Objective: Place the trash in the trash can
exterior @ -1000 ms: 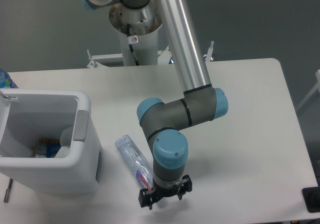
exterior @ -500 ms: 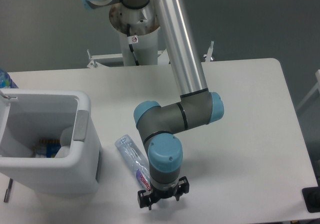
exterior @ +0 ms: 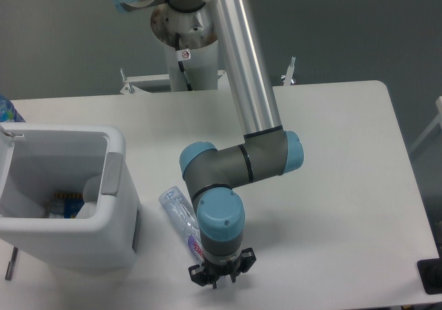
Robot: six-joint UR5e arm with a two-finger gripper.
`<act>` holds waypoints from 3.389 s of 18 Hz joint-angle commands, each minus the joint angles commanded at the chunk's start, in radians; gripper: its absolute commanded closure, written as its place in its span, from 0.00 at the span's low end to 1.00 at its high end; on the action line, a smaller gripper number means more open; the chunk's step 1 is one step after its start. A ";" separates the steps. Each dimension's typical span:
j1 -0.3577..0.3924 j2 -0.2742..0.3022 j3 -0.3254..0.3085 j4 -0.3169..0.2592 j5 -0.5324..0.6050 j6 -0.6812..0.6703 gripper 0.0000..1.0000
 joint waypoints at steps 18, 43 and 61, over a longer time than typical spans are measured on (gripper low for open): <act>0.018 0.054 0.017 0.000 -0.006 0.028 0.74; 0.133 0.304 0.106 0.029 -0.224 0.045 0.80; 0.100 0.626 0.097 0.029 -0.471 -0.060 0.81</act>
